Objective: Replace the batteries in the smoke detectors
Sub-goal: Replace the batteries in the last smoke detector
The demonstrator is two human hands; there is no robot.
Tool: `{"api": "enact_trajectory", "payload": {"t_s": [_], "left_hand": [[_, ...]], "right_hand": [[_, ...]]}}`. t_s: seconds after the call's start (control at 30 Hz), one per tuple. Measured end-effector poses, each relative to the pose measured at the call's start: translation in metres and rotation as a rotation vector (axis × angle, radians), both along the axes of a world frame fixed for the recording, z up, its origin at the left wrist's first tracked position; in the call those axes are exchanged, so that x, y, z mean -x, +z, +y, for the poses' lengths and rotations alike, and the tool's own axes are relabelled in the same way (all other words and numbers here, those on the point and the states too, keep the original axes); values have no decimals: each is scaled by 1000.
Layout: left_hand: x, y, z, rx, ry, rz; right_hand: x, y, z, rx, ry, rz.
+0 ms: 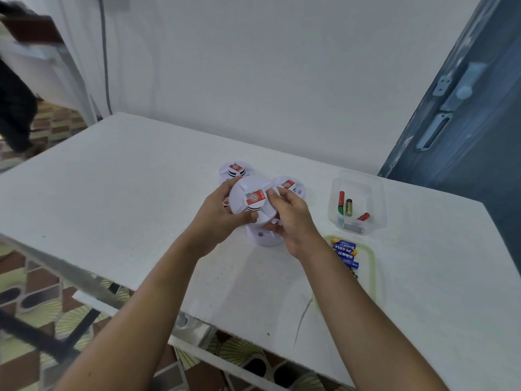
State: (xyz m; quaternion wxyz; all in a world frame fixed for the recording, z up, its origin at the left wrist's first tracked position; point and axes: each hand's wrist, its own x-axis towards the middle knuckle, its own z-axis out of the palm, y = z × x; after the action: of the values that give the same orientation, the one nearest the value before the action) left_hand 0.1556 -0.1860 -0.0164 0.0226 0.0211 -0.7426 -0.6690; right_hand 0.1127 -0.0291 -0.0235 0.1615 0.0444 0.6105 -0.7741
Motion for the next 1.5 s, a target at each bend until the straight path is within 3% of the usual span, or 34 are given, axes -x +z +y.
{"api": "enact_trajectory", "payload": {"t_s": [0.73, 0.97, 1.5], "left_hand": [[2, 0, -5, -52, -127, -34], [4, -4, 2, -83, -22, 1], [3, -3, 4, -51, -21, -15]], "right_hand": [[8, 2, -1, -4, -5, 25], [7, 1, -2, 4, -8, 69], [4, -5, 1, 12, 5, 68]]}}
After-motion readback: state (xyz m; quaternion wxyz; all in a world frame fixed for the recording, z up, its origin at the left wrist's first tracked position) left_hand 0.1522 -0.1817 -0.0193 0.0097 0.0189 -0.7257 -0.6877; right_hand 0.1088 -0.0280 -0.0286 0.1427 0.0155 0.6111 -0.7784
